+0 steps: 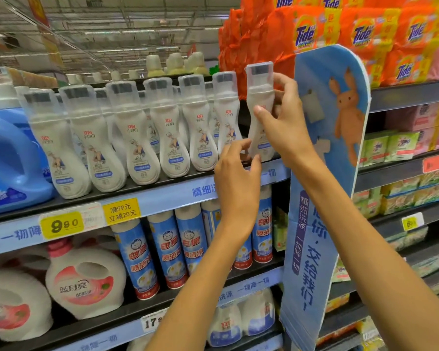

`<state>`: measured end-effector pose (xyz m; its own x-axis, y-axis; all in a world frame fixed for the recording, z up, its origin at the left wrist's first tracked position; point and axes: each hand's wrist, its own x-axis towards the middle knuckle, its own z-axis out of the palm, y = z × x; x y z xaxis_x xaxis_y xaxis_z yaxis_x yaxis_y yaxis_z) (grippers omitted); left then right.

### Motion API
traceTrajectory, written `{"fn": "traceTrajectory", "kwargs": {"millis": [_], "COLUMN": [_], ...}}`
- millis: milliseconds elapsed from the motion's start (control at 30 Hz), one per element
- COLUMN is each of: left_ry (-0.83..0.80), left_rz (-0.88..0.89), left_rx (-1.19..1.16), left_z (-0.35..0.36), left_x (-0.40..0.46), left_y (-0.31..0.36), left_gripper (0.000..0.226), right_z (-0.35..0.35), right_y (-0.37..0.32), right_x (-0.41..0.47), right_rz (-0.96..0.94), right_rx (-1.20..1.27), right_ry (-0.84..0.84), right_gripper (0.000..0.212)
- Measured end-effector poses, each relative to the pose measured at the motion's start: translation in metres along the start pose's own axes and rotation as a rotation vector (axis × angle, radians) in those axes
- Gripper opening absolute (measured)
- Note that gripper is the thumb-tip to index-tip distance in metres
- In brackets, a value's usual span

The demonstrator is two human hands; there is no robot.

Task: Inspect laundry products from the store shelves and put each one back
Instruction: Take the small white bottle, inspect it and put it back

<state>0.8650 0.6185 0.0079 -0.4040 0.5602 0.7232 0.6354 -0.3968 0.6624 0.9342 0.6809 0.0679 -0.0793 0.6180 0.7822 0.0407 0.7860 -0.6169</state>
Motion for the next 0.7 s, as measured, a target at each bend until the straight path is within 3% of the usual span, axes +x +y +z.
{"fn": "traceTrajectory", "kwargs": {"millis": [400, 600, 700], "left_ry": [-0.137, -0.225, -0.237], "left_rz": [0.026, 0.024, 0.001], "left_rx": [0.115, 0.057, 0.013], "left_z": [0.006, 0.005, 0.004], "left_x": [-0.007, -0.008, -0.007], "left_y": [-0.005, -0.01, -0.011], "left_gripper": [0.042, 0.045, 0.045], "right_z": [0.002, -0.007, -0.004], "right_y": [0.021, 0.029, 0.031], "right_x": [0.0, -0.007, -0.005], "right_rz": [0.074, 0.098, 0.115], "right_rx": [0.057, -0.1, -0.101], "right_ry": [-0.081, -0.262, -0.275], "right_gripper": [0.048, 0.079, 0.081]}}
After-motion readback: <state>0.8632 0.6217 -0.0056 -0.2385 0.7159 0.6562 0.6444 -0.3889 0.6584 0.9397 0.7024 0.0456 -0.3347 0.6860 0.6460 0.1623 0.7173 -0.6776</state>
